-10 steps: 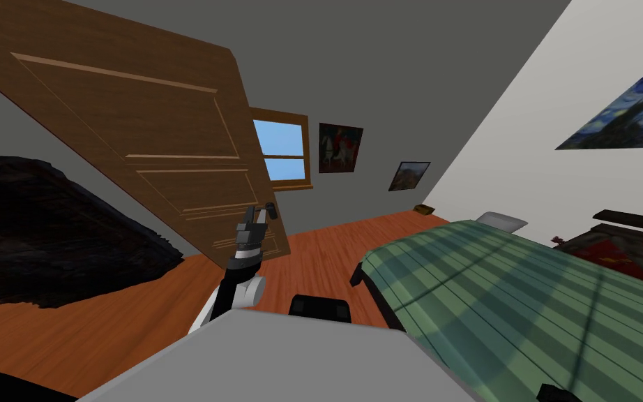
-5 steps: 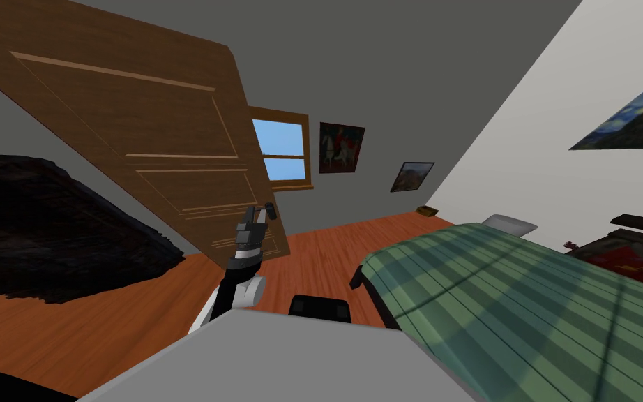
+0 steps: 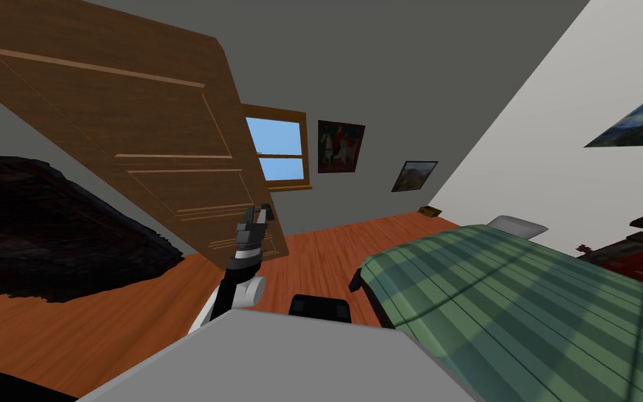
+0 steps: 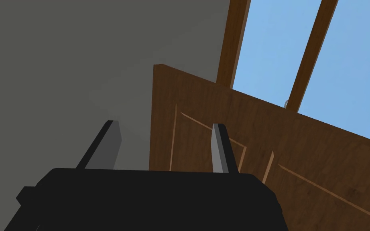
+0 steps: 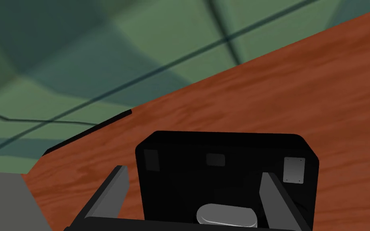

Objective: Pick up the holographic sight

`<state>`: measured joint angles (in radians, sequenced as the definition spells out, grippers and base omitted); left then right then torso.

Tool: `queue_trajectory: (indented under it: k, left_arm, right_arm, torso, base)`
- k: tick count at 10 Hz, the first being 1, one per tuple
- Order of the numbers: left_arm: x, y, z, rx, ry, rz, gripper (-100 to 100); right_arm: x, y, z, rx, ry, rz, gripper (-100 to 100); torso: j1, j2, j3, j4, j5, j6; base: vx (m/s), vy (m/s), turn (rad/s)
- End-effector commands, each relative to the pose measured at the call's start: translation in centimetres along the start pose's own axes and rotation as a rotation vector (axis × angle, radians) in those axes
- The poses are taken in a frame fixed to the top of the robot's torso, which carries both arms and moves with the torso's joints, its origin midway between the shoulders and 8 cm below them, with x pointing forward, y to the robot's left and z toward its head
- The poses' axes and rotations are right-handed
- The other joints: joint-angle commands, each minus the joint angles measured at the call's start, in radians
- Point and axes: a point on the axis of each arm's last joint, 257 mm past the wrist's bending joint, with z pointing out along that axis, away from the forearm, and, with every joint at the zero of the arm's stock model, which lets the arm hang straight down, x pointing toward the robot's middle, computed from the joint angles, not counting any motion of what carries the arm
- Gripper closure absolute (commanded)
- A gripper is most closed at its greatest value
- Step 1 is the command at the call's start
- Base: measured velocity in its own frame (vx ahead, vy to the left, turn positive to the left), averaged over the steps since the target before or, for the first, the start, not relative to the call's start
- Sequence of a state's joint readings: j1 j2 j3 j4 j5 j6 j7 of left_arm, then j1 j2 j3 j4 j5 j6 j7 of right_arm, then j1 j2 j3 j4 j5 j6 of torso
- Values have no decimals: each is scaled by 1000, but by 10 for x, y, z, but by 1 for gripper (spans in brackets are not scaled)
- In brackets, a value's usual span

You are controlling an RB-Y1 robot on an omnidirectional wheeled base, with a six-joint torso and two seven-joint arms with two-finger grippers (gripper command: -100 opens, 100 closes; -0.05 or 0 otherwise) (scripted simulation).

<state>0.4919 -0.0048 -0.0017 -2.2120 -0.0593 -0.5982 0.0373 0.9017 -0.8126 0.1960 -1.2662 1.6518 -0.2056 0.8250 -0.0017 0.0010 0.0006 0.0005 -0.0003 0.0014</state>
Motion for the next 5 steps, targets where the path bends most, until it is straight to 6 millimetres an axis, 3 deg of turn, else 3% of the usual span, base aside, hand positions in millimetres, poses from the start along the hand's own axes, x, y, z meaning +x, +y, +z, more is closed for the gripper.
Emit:
queue_trajectory:
  k: [1,3,4,5]
  left_arm:
    - [0,0,0,0,0,0,0]
    - [0,0,0,0,0,0,0]
    - [0,0,0,0,0,0,0]
    - [0,0,0,0,0,0,0]
  right_arm:
    - [0,1,0,0,0,-19,-100]
    - [37,22,-11,-51,64,-132,-100]
    - [37,22,-11,-51,64,-132,-100]
    - [55,28,-17,-72,95,-180,-100]
  torso:
    - [0,0,0,0,0,0]
    - [-2,-1,0,0,0,0]
    - [-7,-3,-2,-1,-1,-1]
    - [-7,-3,-2,-1,-2,0]
  base:
    - [-9,10,-3]
    - [52,-82,71]
    - [61,-122,38]
    - [53,-121,50]
